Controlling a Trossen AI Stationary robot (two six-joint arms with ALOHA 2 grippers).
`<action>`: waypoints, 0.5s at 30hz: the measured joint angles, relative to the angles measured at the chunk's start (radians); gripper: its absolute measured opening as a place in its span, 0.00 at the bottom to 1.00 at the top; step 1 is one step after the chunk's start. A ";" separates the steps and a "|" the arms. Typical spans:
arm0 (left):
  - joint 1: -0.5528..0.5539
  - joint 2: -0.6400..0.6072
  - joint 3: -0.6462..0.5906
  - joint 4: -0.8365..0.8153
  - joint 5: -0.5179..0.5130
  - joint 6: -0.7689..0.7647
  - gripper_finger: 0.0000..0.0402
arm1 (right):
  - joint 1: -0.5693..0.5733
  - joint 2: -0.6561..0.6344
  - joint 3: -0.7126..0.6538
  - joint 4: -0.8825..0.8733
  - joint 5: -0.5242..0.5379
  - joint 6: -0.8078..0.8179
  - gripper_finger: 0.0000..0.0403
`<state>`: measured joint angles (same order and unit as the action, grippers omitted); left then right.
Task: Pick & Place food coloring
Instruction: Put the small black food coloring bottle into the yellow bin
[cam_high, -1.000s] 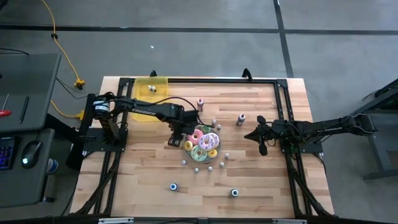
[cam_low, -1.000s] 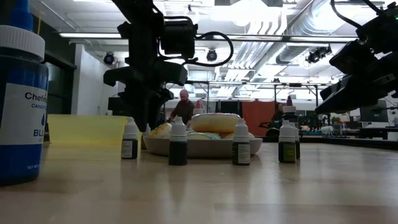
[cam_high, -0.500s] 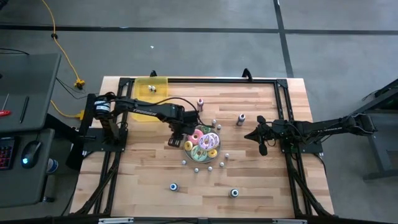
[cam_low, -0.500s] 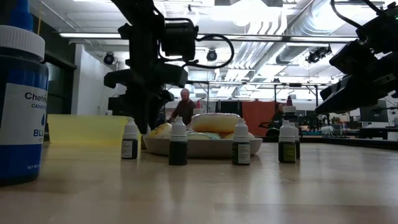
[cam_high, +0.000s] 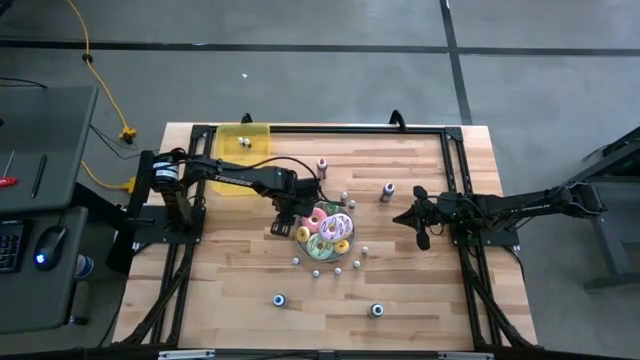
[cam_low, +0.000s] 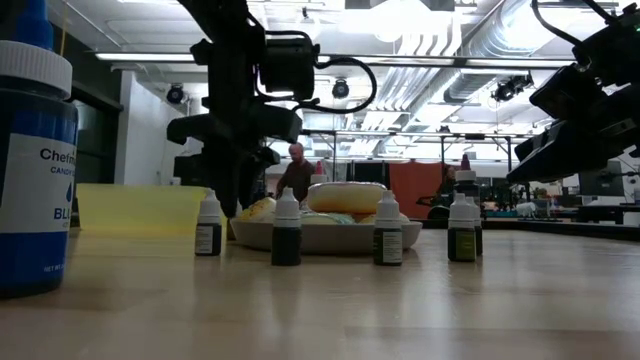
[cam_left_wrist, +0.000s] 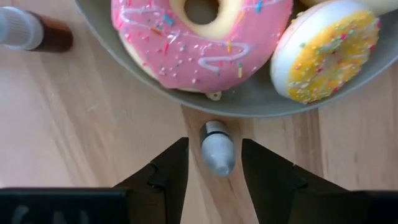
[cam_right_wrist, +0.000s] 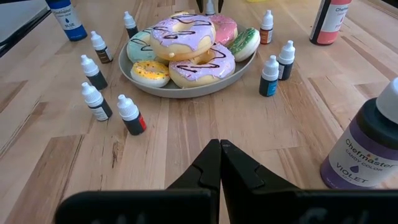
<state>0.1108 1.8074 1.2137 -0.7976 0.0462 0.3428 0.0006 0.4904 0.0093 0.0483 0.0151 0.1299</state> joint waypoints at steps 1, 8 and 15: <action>0.000 0.000 0.000 -0.002 -0.004 0.000 0.35 | 0.000 0.000 0.000 0.000 0.000 0.000 0.00; 0.000 0.000 0.000 -0.006 -0.012 0.000 0.35 | 0.000 0.000 0.000 0.000 0.000 0.000 0.00; 0.000 0.000 0.000 -0.005 -0.012 0.000 0.25 | 0.000 0.000 0.000 0.000 0.000 0.000 0.00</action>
<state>0.1108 1.8072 1.2137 -0.8028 0.0341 0.3428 0.0008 0.4905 0.0092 0.0484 0.0153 0.1299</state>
